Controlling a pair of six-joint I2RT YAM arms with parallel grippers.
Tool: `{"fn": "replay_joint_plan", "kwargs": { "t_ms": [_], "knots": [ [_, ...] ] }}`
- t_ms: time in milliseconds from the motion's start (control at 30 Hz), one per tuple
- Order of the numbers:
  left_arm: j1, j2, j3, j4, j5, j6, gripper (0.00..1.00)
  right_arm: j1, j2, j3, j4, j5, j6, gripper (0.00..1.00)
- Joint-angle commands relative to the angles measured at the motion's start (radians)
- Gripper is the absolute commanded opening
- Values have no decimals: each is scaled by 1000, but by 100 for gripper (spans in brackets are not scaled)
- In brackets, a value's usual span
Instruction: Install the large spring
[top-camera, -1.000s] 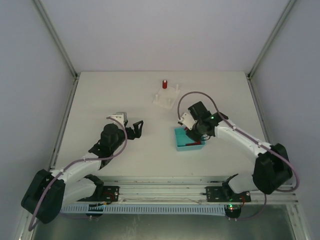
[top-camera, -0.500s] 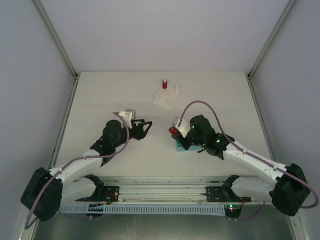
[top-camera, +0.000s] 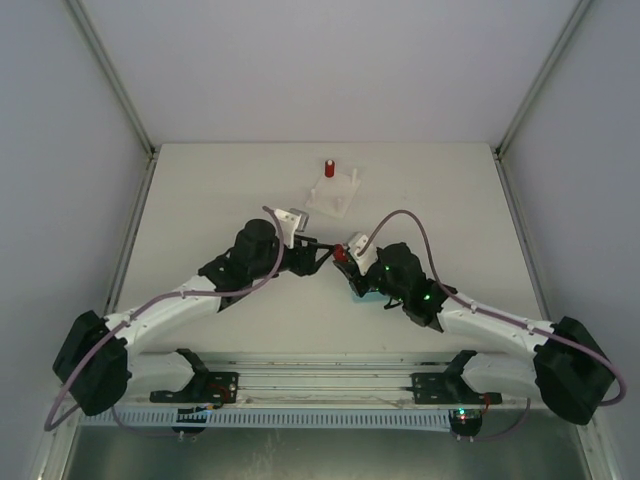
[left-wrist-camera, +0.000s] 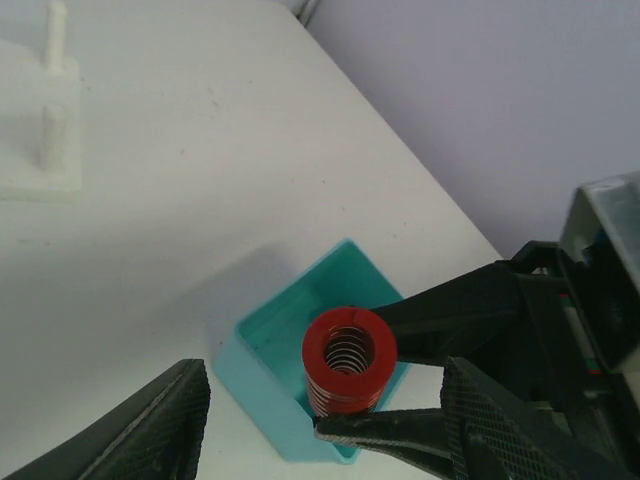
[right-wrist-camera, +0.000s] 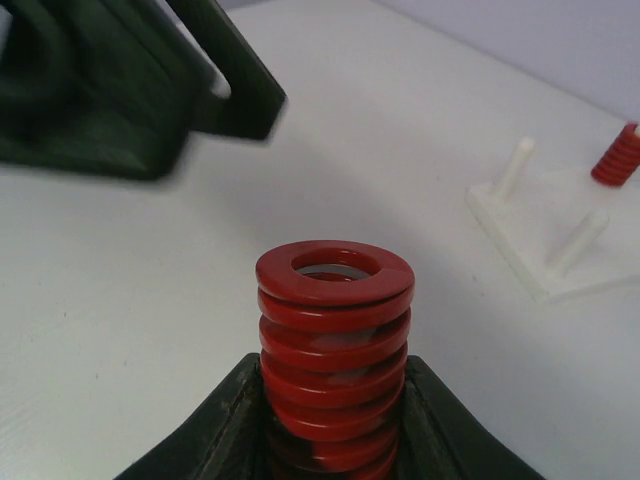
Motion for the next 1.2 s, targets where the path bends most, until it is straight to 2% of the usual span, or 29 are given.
{"fn": "replay_joint_plan", "kwargs": {
  "t_ms": [0, 167, 367, 667, 867, 933, 1100, 1167],
  "knots": [
    [-19, 55, 79, -57, 55, -4, 66, 22, -1, -30, 192, 15, -8, 0],
    [-42, 117, 112, -47, 73, -13, 67, 59, 2, -46, 243, 27, -57, 0],
    [-49, 133, 112, -12, 102, -45, 57, 80, 1, -44, 241, 61, -83, 0],
    [-49, 107, 93, 2, 98, -59, 47, 86, 21, -41, 238, 66, -94, 0],
    [-49, 94, 92, 2, 83, -62, 46, 88, 30, -38, 230, 77, -98, 0],
    [-50, 90, 91, 3, 77, -62, 40, 87, 30, -38, 229, 76, -98, 0],
    [-49, 88, 93, 5, 82, -63, 14, 87, 42, -28, 205, 78, -98, 0],
    [-49, 87, 97, 0, 74, -60, 5, 87, 45, -16, 180, 80, -87, 10]
  ]
}}
